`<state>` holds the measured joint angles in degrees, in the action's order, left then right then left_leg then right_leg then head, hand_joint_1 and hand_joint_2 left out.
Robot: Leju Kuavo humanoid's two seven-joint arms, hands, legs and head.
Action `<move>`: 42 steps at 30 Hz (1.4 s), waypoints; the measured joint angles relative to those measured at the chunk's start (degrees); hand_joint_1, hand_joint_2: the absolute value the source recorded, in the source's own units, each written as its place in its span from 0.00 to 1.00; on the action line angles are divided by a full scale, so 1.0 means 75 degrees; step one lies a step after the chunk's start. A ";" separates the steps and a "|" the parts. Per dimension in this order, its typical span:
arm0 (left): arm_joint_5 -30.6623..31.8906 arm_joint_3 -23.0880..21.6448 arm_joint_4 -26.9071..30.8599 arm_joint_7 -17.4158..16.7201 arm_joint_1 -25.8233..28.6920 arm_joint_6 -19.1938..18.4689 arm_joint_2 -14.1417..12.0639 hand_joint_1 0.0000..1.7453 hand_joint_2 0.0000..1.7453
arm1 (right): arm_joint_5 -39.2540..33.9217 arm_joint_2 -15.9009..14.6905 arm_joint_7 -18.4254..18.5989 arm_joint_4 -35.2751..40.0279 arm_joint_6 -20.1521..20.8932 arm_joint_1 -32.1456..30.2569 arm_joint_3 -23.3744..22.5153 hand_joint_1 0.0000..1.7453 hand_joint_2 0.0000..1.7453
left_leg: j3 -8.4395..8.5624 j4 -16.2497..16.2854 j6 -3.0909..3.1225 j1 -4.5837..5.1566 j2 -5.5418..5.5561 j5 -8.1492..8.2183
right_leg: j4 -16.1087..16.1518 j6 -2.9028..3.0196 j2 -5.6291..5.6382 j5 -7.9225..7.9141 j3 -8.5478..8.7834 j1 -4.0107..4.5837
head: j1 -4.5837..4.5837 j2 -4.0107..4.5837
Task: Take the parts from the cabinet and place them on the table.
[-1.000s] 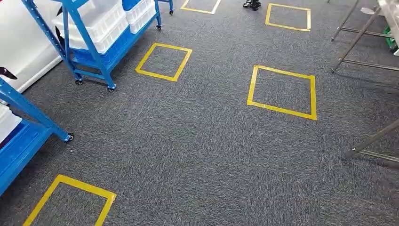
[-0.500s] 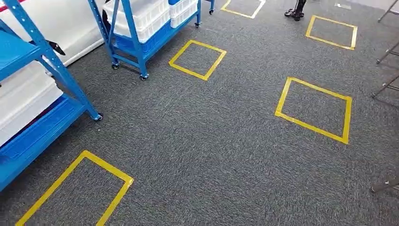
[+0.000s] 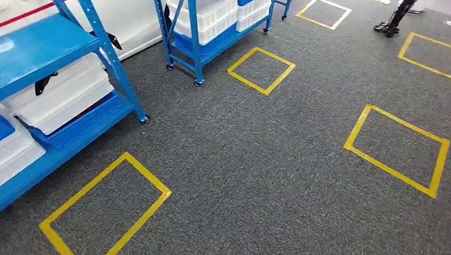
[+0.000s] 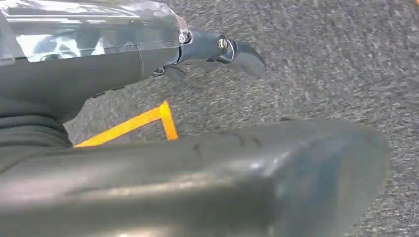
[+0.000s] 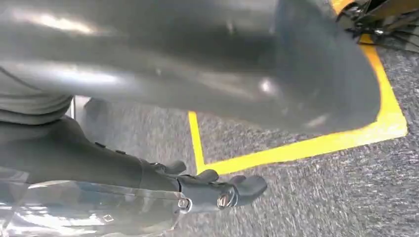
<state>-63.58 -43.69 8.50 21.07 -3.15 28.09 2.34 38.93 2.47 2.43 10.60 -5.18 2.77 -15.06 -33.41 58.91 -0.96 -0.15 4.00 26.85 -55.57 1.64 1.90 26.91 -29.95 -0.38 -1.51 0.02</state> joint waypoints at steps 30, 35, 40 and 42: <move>0.0335 -0.0562 0.0000 -0.0032 -0.0064 -0.0513 -0.0143 0.00 0.00 | -0.0371 0.0076 0.0020 -0.0006 -0.0128 -0.0079 -0.0662 0.00 0.00 | 0.0054 -0.0138 -0.0064 -0.0054 0.0297 -0.0148 | -0.0243 -0.0108 0.0011 0.0111 -0.0070 -0.0111 | 0.0006 0.0000; 0.0341 -0.0562 0.0000 -0.0017 -0.0105 -0.0551 -0.0140 0.00 0.00 | -0.0373 0.0073 0.0017 -0.0006 -0.0128 -0.0180 -0.0679 0.00 0.00 | -0.1006 0.2233 -0.0152 -0.0086 -0.0470 0.0939 | -0.0243 -0.0003 -0.0588 0.0127 -0.0087 -0.0036 | -0.0006 0.0000; 0.0391 -0.0565 0.0000 -0.0017 -0.0133 -0.0571 -0.0149 0.00 0.00 | -0.0373 0.0076 0.0017 -0.0006 -0.0131 -0.0167 -0.0685 0.00 0.00 | 0.0369 -0.0220 -0.0072 0.0007 -0.1230 0.0019 | -0.0294 -0.0121 -0.1051 0.0216 -0.0017 0.0031 | -0.0003 0.0000; 0.0396 -0.0568 0.0000 -0.0015 -0.0146 -0.0580 -0.0149 0.00 0.00 | -0.0376 0.0076 0.0015 -0.0006 -0.0131 -0.0152 -0.0688 0.00 0.00 | 0.0314 -0.0227 0.0033 0.0022 -0.1040 -0.0033 | -0.0307 -0.0190 -0.1211 0.0228 -0.0012 0.0047 | 0.0011 0.0000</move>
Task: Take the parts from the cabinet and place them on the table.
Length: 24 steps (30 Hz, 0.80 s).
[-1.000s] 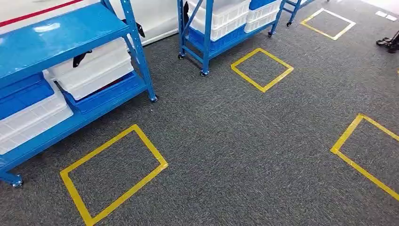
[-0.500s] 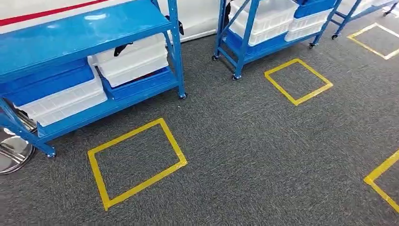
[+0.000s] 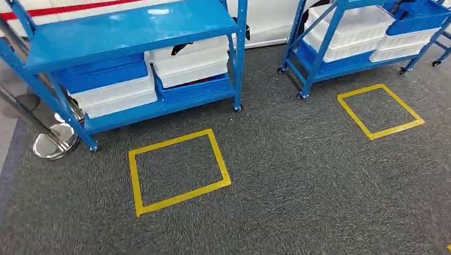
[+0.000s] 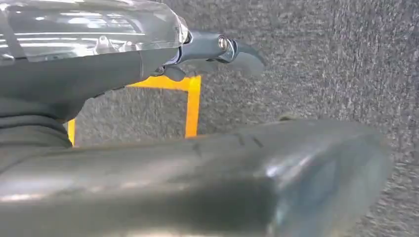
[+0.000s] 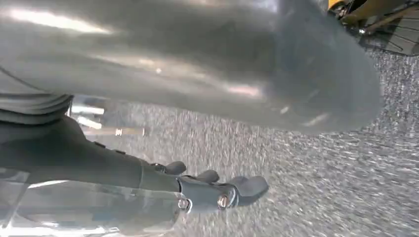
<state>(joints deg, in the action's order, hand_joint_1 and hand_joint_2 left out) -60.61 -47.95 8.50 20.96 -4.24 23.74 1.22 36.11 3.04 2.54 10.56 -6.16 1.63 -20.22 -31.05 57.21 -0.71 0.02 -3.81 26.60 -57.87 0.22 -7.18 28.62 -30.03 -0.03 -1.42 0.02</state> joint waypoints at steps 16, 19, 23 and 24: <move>0.0000 -0.0058 0.0000 -0.0003 0.0015 -0.0061 0.0023 0.00 0.00 | -0.0015 -0.0003 -0.0032 0.0000 -0.0041 -0.0027 -0.0064 0.00 0.00 | -0.0228 0.0054 -0.0046 -0.0085 0.1504 -0.0197 | -0.0175 -0.0128 0.1509 0.0047 -0.0107 -0.0165 | -0.0003 0.0000; -0.0006 -0.0061 0.0000 -0.0003 0.0070 -0.0061 0.0003 0.00 0.00 | -0.0006 0.0020 -0.0032 0.0000 -0.0041 -0.0012 -0.0070 0.00 0.00 | -0.0372 0.0260 -0.0150 -0.0070 0.1149 -0.0051 | -0.0063 0.0056 0.1179 -0.0035 -0.0080 -0.0219 | -0.0006 0.0000; 0.0000 -0.0061 0.0000 -0.0003 0.0017 -0.0079 0.0006 0.00 0.00 | -0.0006 0.0017 -0.0032 -0.0003 -0.0041 -0.0078 -0.0085 0.00 0.00 | -0.1362 0.2477 -0.0239 -0.0105 0.0564 0.1030 | -0.0075 0.0165 0.0672 -0.0018 -0.0119 -0.0105 | -0.0015 0.0000; 0.0000 -0.0061 0.0000 -0.0003 0.0026 -0.0079 0.0003 0.00 0.00 | -0.0006 0.0020 -0.0032 0.0000 -0.0041 -0.0075 -0.0090 0.00 0.00 | -0.1372 0.2559 -0.0238 -0.0105 0.0550 0.0976 | -0.0078 0.0167 0.0572 -0.0015 -0.0114 -0.0093 | -0.0015 0.0000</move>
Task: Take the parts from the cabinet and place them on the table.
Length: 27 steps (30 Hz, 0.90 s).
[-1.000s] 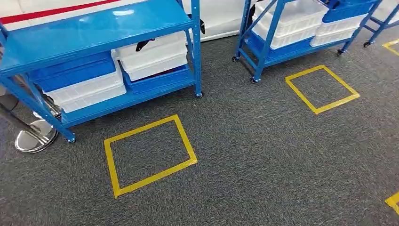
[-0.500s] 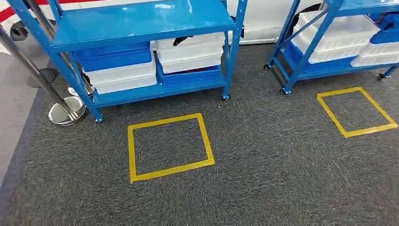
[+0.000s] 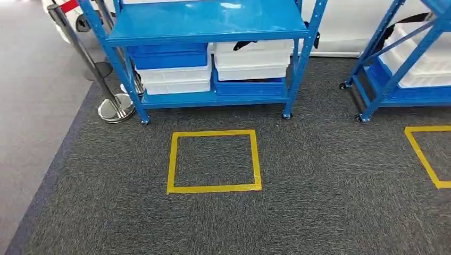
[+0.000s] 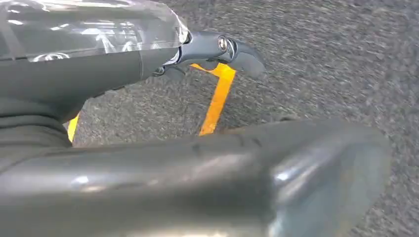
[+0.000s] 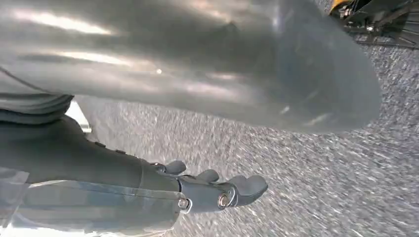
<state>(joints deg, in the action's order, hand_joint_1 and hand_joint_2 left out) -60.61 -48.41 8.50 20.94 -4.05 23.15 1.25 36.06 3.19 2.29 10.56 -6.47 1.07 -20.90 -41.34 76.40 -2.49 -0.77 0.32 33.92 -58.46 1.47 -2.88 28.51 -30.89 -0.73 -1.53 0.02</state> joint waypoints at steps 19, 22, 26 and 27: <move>-0.0079 -0.0003 0.0000 0.0143 0.0040 -0.0481 -0.0012 0.00 0.00 | -0.0300 0.0012 -0.0067 0.0012 -0.0236 -0.0031 -0.0356 0.00 0.00 | 0.1534 -0.2549 0.0382 0.0024 0.0049 -0.0889 | -0.0288 -0.0450 0.0368 -0.0298 -0.0300 -0.0131 | 0.0006 0.0000; -0.0041 -0.0018 0.0000 0.0108 0.0028 -0.0492 -0.0017 0.00 0.00 | -0.0320 0.0015 -0.0070 0.0003 -0.0239 -0.0010 -0.0420 0.00 0.00 | 0.1493 -0.2484 0.0240 0.0081 0.0092 -0.0781 | -0.0174 -0.0294 0.0420 -0.0113 -0.0260 -0.0073 | 0.0003 0.0000; 0.0029 -0.0102 0.0000 0.0061 0.0025 -0.0519 -0.0023 0.00 0.00 | -0.0417 0.0024 -0.0061 0.0003 -0.0259 -0.0024 -0.0492 0.00 0.00 | 0.1393 -0.2074 0.0098 0.0023 0.0039 -0.0534 | -0.0123 -0.0059 0.0377 -0.0040 -0.0137 -0.0082 | 0.0003 0.0000; 0.0038 -0.0117 0.0000 0.0050 0.0008 -0.0530 -0.0023 0.00 0.00 | -0.0417 0.0023 -0.0061 0.0003 -0.0268 -0.0025 -0.0507 0.00 0.00 | 0.1047 -0.1444 0.0069 0.0013 0.0013 -0.0251 | -0.0123 -0.0016 0.0353 -0.0005 -0.0104 -0.0070 | 0.0003 0.0000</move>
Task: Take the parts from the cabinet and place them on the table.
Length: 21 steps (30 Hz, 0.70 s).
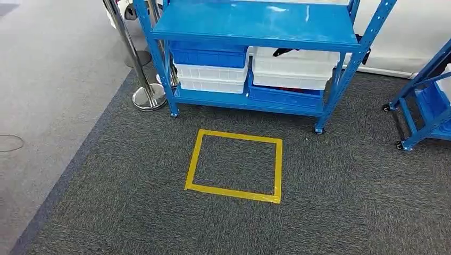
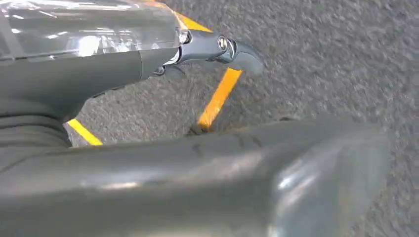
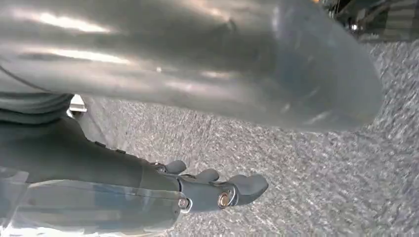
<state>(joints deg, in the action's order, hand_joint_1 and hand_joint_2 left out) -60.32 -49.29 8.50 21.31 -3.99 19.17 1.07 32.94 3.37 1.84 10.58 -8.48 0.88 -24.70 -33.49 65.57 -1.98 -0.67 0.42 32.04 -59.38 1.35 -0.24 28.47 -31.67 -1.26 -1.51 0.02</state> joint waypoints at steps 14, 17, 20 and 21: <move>0.0044 -0.0090 -0.0006 -0.0085 0.0059 -0.0032 -0.0020 0.00 0.00 | -0.0309 0.0099 0.0020 -0.0012 0.0117 0.0015 -0.0332 0.00 0.00 | 0.0389 -0.1308 0.0544 0.0139 -0.0128 -0.0931 | -0.0418 -0.0288 0.0051 0.0294 0.0543 0.0076 | 0.0006 0.0000; 0.0070 -0.0160 -0.0006 -0.0111 0.0039 -0.0038 -0.0023 0.00 0.00 | -0.0248 0.0114 0.0078 -0.0012 -0.0049 0.0022 -0.0405 0.00 0.00 | 0.0551 -0.1349 0.0554 0.0137 -0.0148 -0.0768 | -0.1795 -0.0368 0.0052 0.0903 -0.0510 0.0042 | 0.0009 0.0000; 0.0111 -0.0207 -0.0006 -0.0149 0.0050 -0.0050 -0.0006 0.00 0.00 | -0.0295 0.0114 0.0125 -0.0012 -0.0102 -0.0039 -0.0504 0.00 0.00 | 0.0867 -0.1348 0.0517 0.0115 -0.0245 -0.0520 | -0.1663 -0.0433 0.0029 0.0741 -0.0897 0.0025 | 0.0009 0.0000; 0.0114 -0.0210 -0.0006 -0.0158 0.0054 -0.0050 -0.0003 0.00 0.00 | -0.0309 0.0114 0.0125 -0.0012 -0.0093 -0.0044 -0.0531 0.00 0.00 | 0.0943 -0.1348 0.0497 0.0108 -0.0270 -0.0466 | -0.1394 -0.0426 0.0011 0.0539 -0.0842 0.0024 | 0.0009 0.0000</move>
<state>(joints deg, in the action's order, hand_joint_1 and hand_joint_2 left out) -59.47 -50.86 8.46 20.13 -3.58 18.80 1.05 30.62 4.22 2.78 10.49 -9.18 0.55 -28.68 -26.42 55.46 1.75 0.14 -1.61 28.54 -69.84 -1.84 -0.15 32.51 -37.99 -1.08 -1.44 0.02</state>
